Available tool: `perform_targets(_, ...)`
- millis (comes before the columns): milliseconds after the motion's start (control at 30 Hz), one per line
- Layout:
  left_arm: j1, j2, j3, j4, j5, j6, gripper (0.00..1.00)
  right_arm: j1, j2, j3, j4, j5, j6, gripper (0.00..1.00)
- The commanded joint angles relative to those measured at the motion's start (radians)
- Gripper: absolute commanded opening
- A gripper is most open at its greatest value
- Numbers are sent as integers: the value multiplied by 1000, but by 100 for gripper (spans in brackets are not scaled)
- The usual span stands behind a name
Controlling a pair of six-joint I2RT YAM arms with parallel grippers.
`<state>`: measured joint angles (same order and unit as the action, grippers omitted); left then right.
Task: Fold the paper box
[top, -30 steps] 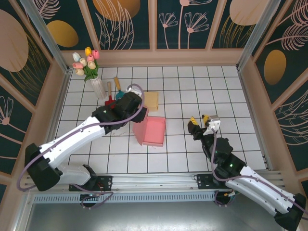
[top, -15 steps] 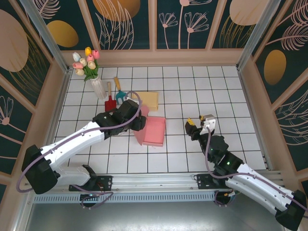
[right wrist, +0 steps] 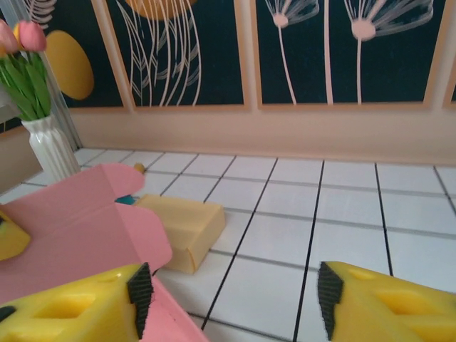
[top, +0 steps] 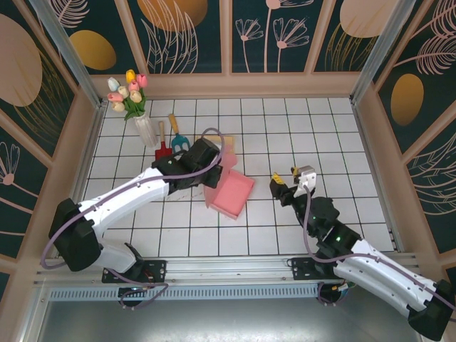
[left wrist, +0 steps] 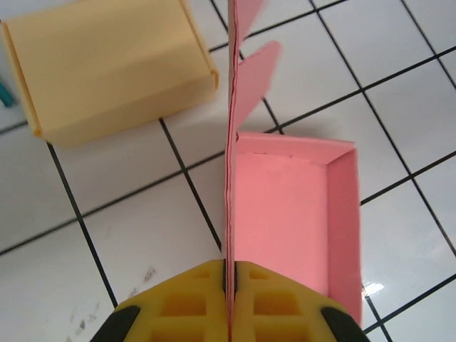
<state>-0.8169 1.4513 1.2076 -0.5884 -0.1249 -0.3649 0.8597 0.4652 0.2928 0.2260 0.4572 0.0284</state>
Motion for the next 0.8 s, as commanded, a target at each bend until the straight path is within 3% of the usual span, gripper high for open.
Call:
perform_targets(0,4,22,138,-79,-32,144,0,-22,44,60,112,-37,-97,69)
perform_targets(67,3,18,167,-80,-35,242,0,-52,99,69,196,-87,-175,72)
perform_targets(167,3,-42,104,-17,21,452,0,-158,205,116,244,-274,-295,73)
perform_targets(333,3,-220,-105,150,125,796,0,-433,317,239,149,-667,-452,71)
perform_targets(433,2,-323,-199,246,147,935,0,-580,349,264,132,-885,-585,70)
perform_targets(600,3,-383,-203,262,230,1031,0,-640,454,391,-217,-1099,-971,71)
perform_targets(767,3,-357,-191,236,240,1072,0,-637,504,441,-307,-1231,-1067,68)
